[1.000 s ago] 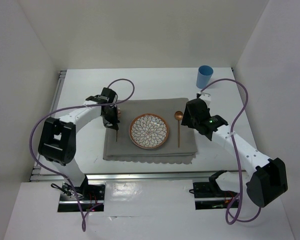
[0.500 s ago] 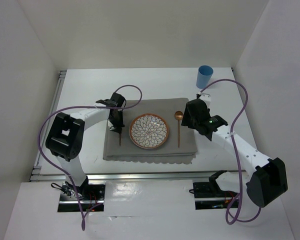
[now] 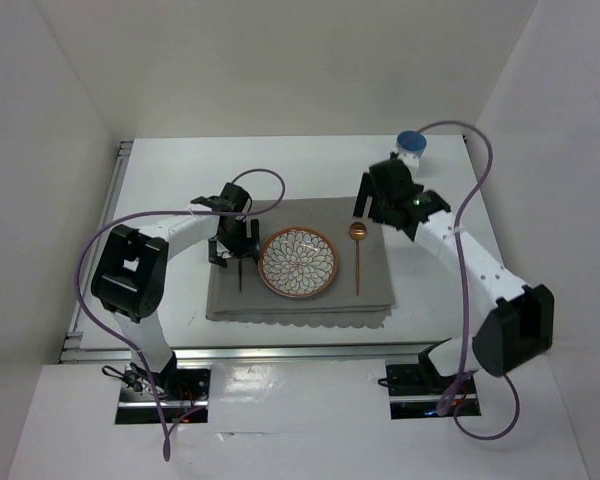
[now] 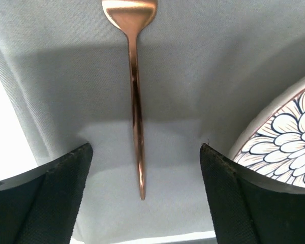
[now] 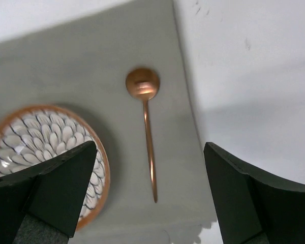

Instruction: Set the dinner table for one person

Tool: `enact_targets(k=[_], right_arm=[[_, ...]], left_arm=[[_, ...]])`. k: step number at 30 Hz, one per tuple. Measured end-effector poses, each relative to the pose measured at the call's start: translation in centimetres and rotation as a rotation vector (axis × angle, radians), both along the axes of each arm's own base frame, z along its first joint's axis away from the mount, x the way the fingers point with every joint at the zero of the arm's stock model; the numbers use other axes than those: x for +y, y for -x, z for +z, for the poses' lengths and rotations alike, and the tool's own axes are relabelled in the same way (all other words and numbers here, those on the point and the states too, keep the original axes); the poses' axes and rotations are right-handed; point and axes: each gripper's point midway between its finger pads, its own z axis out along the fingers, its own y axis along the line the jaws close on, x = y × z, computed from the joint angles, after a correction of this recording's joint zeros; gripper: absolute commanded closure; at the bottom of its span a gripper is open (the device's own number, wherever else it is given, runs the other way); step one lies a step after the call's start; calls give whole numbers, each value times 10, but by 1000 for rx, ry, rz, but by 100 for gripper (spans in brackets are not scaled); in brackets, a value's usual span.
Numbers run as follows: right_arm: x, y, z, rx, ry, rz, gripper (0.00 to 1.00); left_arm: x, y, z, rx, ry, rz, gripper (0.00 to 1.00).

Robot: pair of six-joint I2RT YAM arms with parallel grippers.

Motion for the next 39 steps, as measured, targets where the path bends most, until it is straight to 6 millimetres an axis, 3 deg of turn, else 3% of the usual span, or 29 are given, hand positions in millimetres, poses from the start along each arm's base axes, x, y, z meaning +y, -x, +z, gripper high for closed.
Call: enact_targets(k=[4,8,13,17,20,24,33,37,39], right_arm=[[-25,-76,52,-71,-11,-96,7],[-82,-149,88,-144,-13,-206,11],[-149,-210,105,-207,-4,-301,18],[-181,-248,88,-209,32,-333,25],[-186,-263,55,-163,57,-323,29],[-189,-268,12,-89,74,-301,33],[-193,-283,-6,-108,64,-270,38],[-193,-287,-31,-76,59,-265,41],[-190,-288,-45,-52,51,-252,55]], left_arm=[[0,-8,12,-18,-8,0,8],[2,-32,40,-109,-28,-8,8],[11,-54,92,-280,-43,-36,8],[17,-72,124,-382,-47,-60,8],[22,-80,133,-416,-65,-69,8],[31,-82,132,-417,-89,-70,8],[35,-83,127,-404,-106,-82,8],[37,-84,123,-395,-111,-81,8],[37,-84,122,-393,-112,-81,8]])
